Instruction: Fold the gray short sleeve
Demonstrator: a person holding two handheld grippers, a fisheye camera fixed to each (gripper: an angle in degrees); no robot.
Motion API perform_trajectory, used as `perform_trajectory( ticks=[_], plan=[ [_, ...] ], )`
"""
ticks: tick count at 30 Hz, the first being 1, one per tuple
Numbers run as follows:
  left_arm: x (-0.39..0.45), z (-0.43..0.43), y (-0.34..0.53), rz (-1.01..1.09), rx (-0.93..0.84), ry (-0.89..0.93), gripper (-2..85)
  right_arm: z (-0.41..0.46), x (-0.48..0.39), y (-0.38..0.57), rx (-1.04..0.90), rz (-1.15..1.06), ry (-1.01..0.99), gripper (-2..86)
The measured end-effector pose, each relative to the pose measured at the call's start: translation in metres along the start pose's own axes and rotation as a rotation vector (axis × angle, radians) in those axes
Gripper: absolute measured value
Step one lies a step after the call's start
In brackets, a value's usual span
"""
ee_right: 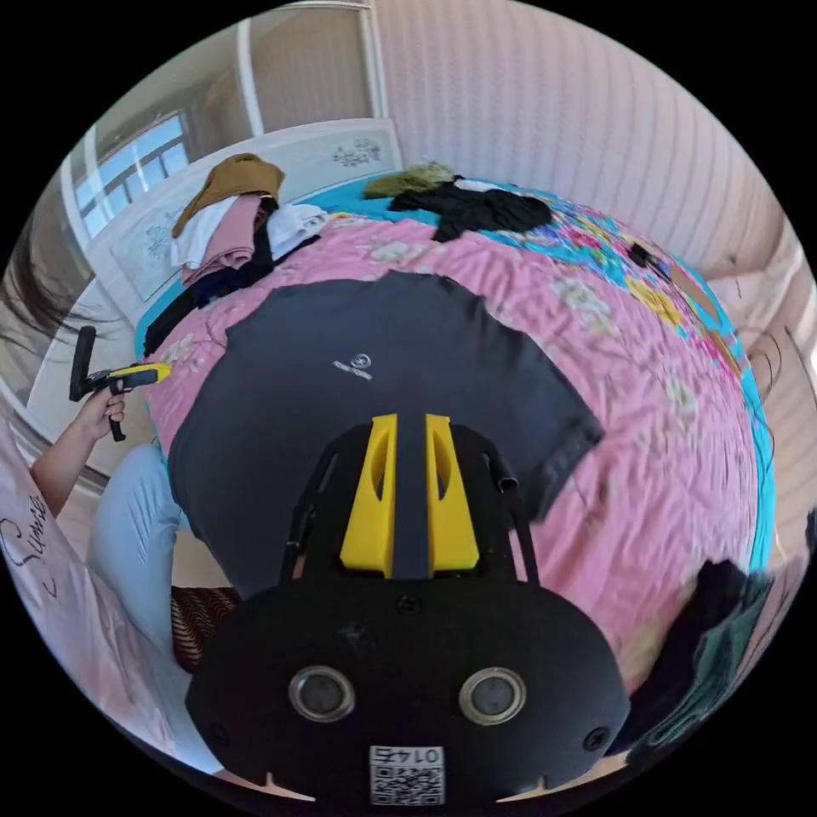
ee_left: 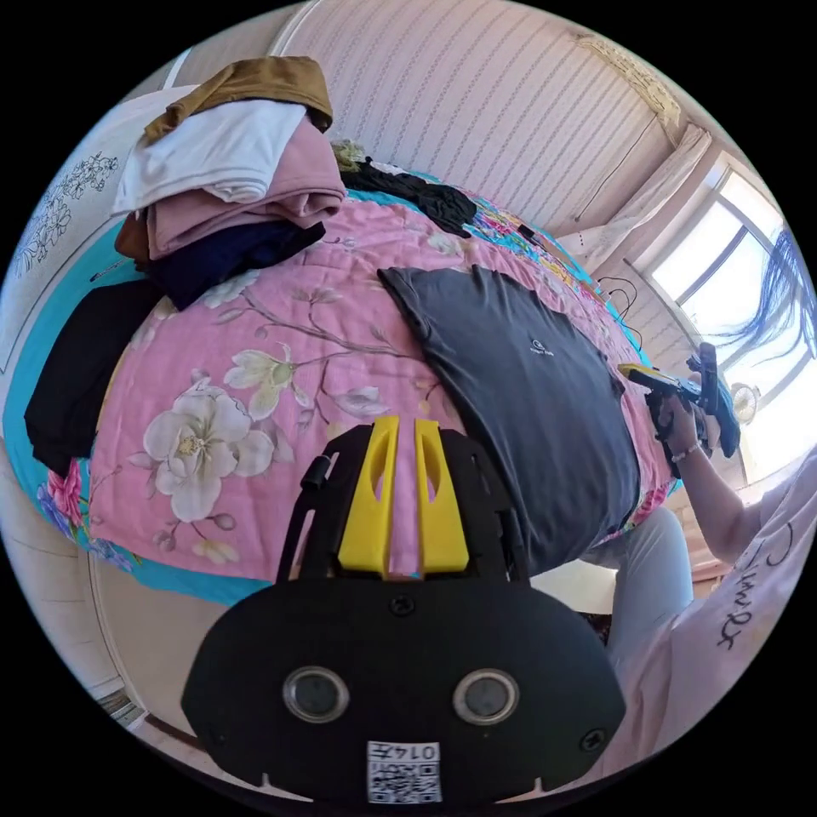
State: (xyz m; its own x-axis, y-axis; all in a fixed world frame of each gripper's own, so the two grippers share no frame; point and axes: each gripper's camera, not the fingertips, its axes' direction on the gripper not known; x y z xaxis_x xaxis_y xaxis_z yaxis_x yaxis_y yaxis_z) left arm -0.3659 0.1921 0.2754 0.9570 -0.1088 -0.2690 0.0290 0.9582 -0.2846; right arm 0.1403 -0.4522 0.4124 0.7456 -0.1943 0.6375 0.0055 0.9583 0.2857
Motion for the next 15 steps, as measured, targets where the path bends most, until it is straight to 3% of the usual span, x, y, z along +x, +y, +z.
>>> perform_trajectory(
  ticks=[5,12,15],
  plan=[
    [0.068,0.013,-0.023,0.123,-0.01,-0.011,2.5,-0.048,0.098,0.092,0.106,0.445,-0.091,6.5],
    [0.191,0.07,-0.101,0.387,-0.02,0.15,2.6,-0.059,0.163,0.092,0.138,0.471,-0.268,8.7],
    [0.26,0.117,-0.134,0.535,-0.086,0.19,3.4,-0.063,0.181,0.091,0.117,0.439,-0.296,5.4]
  ],
)
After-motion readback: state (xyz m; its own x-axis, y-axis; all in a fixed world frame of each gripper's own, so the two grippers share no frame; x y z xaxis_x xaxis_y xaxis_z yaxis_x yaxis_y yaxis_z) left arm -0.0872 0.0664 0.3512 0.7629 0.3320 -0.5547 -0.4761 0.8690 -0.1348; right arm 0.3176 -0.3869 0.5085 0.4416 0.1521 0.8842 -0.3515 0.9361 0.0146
